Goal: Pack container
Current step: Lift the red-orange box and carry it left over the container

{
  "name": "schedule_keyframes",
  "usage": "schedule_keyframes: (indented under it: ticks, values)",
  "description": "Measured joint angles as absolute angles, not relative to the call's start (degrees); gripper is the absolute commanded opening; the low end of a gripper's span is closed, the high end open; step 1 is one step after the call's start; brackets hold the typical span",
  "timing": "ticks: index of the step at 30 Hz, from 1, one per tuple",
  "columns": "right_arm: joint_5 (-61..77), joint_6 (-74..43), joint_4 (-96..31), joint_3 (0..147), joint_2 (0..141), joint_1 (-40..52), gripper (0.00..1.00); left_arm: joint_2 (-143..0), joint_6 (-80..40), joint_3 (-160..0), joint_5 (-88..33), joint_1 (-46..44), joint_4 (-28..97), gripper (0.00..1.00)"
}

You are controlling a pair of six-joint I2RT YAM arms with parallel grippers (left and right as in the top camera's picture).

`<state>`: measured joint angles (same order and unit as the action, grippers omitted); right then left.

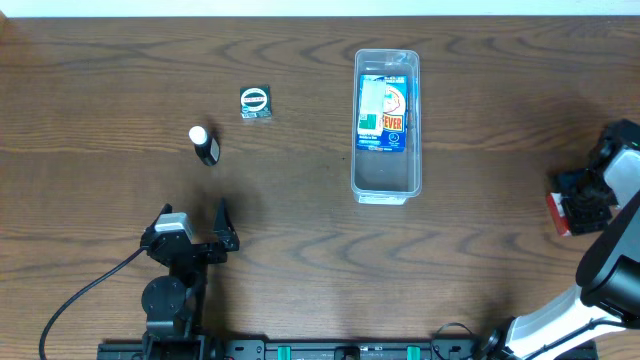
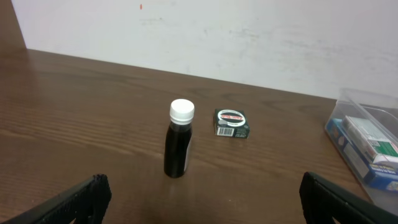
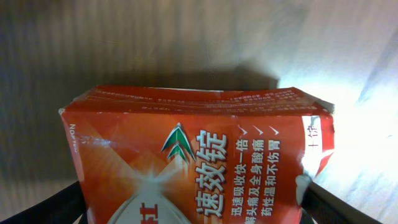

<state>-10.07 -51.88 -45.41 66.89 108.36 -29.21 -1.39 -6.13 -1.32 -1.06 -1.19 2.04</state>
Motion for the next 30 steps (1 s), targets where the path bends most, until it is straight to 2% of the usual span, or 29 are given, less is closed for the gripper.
schedule_keyframes:
  ticks: [7, 14, 20, 30]
  values:
    - [-9.10, -51.88, -45.78, 66.85, 105.14, -22.92, 0.82, -1.39, -6.13, -1.32, -1.06, -1.19, 2.02, 0.98]
    - [-4.29, -51.88, -43.90, 66.81, 92.97, -14.20, 0.82, -1.39, -6.13, -1.32, -1.06, -1.19, 2.04, 0.98]
    - [1.39, -53.01, -36.64, 66.81, 85.80, -5.67, 0.83, -1.39, -6.13, -1.32, -1.08, -1.19, 2.02, 0.98]
    - [4.05, -54.35, -24.43, 66.78, 85.10, 11.09, 0.82, -1.39, -6.13, -1.32, -1.08, -1.19, 2.04, 0.98]
